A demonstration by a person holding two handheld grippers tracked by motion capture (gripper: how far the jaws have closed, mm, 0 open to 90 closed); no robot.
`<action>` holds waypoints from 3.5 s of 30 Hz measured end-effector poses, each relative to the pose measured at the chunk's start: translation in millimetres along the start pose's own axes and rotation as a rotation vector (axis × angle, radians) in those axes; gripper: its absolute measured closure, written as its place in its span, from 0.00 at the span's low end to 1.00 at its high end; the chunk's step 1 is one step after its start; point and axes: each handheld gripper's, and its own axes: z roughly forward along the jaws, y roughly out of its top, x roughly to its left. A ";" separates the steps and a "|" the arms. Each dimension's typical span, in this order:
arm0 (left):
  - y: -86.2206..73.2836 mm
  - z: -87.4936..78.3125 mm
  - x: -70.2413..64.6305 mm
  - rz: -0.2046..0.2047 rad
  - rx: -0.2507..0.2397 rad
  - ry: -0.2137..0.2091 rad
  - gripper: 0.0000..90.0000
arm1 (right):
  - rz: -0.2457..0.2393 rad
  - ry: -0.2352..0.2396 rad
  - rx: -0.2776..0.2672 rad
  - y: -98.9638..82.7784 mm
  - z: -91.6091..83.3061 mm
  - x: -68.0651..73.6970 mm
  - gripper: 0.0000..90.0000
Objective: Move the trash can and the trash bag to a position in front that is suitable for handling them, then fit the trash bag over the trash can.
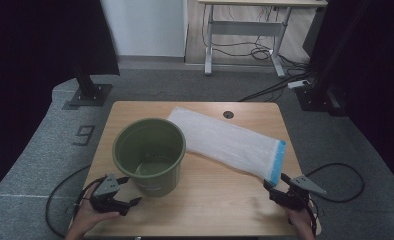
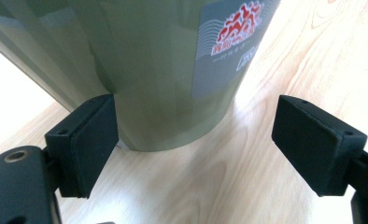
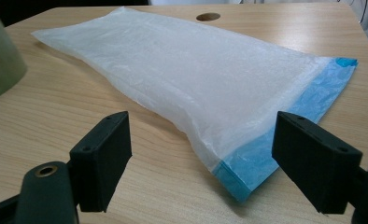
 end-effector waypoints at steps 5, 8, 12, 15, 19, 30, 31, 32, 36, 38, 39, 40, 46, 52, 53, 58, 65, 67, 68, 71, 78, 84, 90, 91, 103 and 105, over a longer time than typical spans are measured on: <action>19.3 22.2 -10.0 0.043 0.013 -0.033 0.17 | 0.001 0.001 0.001 -0.5 0.1 0.0 0.21; 30.1 33.2 -16.7 0.074 0.024 -0.052 0.17 | 0.000 0.000 0.004 -0.4 0.3 -0.9 0.21; 36.5 39.7 -21.8 0.100 0.022 -0.069 0.17 | 0.001 -0.002 0.004 -2.6 -1.5 -1.9 0.21; 34.6 33.0 -12.4 0.077 0.003 -0.042 0.17 | 0.003 -0.003 0.000 -3.3 -5.3 -3.4 0.21; 30.3 22.6 9.8 0.022 -0.054 -0.008 0.20 | 0.012 -0.014 -0.014 -4.3 -12.4 -8.4 0.22; 40.6 34.6 30.7 0.046 -0.078 -0.149 0.21 | 0.008 -0.012 0.003 -7.8 -8.4 -6.7 0.22; 40.9 35.4 29.5 0.051 -0.076 -0.161 0.22 | 0.007 -0.010 0.007 -8.1 -7.7 -5.6 0.22; 40.9 35.4 29.5 0.051 -0.076 -0.161 0.22 | 0.007 -0.010 0.007 -8.1 -7.7 -5.6 0.22; 42.6 42.8 19.4 0.088 -0.043 -0.207 0.22 | -0.007 -0.002 0.011 -8.0 -8.0 -2.4 0.22; 44.5 45.3 16.6 0.096 -0.040 -0.218 0.22 | -0.006 -0.001 0.008 -8.1 -8.8 -2.6 0.22; 45.7 46.3 15.3 0.098 -0.039 -0.224 0.22 | -0.005 -0.003 0.006 -8.1 -9.1 -2.9 0.22; 45.7 46.3 15.3 0.098 -0.039 -0.224 0.22 | -0.005 -0.003 0.006 -8.1 -9.1 -2.9 0.22; 64.7 53.1 -3.3 0.172 -0.029 -0.266 0.23 | -0.003 -0.007 0.006 -8.0 -9.1 -4.1 0.22; 81.3 61.6 -23.1 0.239 -0.021 -0.307 0.23 | -0.007 -0.002 0.006 -7.8 -8.8 -2.9 0.22; 83.0 62.7 -25.3 0.247 -0.019 -0.307 0.23 | -0.007 -0.003 0.006 -7.8 -8.9 -3.1 0.22; 85.1 64.1 -29.3 0.257 -0.012 -0.300 0.24 | -0.004 -0.005 0.002 -7.7 -10.2 -4.3 0.22; 71.9 46.6 -29.7 0.218 -0.062 -0.225 0.24 | -0.001 -0.007 -0.002 -7.3 -10.9 -5.1 0.22; 65.0 40.4 -28.1 0.197 -0.075 -0.209 0.24 | -0.002 -0.007 0.000 -7.3 -10.5 -4.1 0.21; 61.2 37.9 -27.1 0.185 -0.081 -0.200 0.24 | -0.004 -0.006 0.000 -7.2 -10.3 -3.7 0.22; 51.0 33.4 -24.0 0.148 -0.080 -0.170 0.23 | -0.013 -0.010 0.003 -6.3 -9.0 -1.1 0.22; 39.3 28.6 -18.6 0.101 -0.061 -0.105 0.21 | -0.067 -0.001 0.032 0.9 9.3 17.9 0.21; 29.6 29.8 -15.0 0.062 -0.018 -0.070 0.20 | -0.165 0.052 0.111 15.6 51.8 45.8 0.24; 15.1 28.9 -6.2 0.020 -0.012 -0.053 0.21 | -0.195 0.062 0.155 39.6 101.2 73.0 0.27; 13.7 28.8 -4.8 0.017 -0.007 -0.049 0.20 | -0.199 0.063 0.162 43.3 109.5 77.1 0.28; -1.8 23.3 6.4 -0.048 -0.026 -0.048 0.22 | -0.255 0.044 0.303 47.5 188.8 104.8 0.50; -2.1 22.7 6.8 -0.053 -0.031 -0.049 0.22 | -0.237 0.047 0.297 48.0 191.3 104.6 0.57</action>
